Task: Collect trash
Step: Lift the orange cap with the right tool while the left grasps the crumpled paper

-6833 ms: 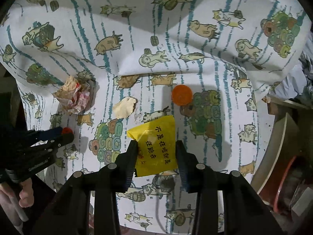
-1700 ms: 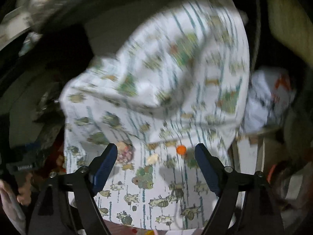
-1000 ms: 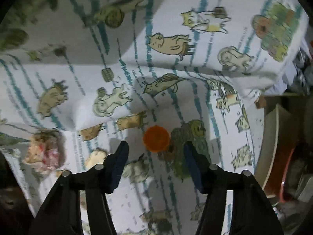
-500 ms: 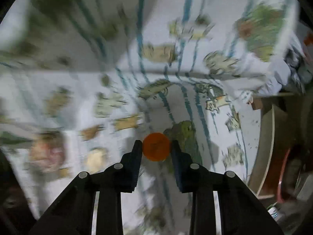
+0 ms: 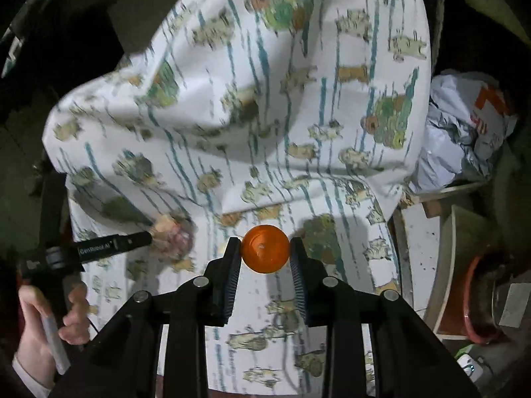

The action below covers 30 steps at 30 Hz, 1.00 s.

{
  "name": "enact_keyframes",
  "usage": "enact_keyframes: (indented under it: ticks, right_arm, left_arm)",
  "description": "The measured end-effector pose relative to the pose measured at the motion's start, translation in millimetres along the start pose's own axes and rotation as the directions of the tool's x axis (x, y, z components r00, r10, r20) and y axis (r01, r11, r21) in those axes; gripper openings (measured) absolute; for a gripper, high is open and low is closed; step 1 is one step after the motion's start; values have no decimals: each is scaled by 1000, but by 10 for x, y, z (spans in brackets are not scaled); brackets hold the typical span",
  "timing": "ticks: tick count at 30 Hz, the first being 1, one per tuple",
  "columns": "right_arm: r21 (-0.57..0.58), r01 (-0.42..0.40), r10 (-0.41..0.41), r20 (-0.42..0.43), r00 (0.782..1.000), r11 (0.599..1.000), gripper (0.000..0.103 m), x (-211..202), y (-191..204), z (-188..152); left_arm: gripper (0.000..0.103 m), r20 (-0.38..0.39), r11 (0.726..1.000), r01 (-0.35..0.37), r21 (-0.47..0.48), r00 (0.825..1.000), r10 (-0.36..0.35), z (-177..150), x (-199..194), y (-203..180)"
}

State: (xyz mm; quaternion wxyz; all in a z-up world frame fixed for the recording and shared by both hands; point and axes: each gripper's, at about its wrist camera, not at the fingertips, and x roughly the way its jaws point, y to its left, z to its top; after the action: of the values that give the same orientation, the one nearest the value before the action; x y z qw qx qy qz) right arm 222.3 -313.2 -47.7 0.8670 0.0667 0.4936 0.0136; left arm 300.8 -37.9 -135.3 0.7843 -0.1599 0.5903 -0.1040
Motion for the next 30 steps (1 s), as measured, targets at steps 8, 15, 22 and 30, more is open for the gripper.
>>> enact_keyframes:
  ticks: [8,15,22,30]
  right_arm:
    - [5,5,-5,-34,999,1000,32,159,-157,-18]
    - [29,12,-12,-28,1000,999,32,112,-233,3]
    - [20,-18,19,-11,1000,1000,32,31,-156,-33]
    - [-21,-70,71,56,996,997,32,-299,120,-184]
  left_arm:
    - [38,62,994,-98,47,994,95,74,157,-132]
    - [12,107,988,-136,77,986,127,-1,69,-212]
    - [10,173,983,-108,147,982,82,-186,-461,-311]
    - [10,285,967,-177,182,951,120,-585,-1162,-433]
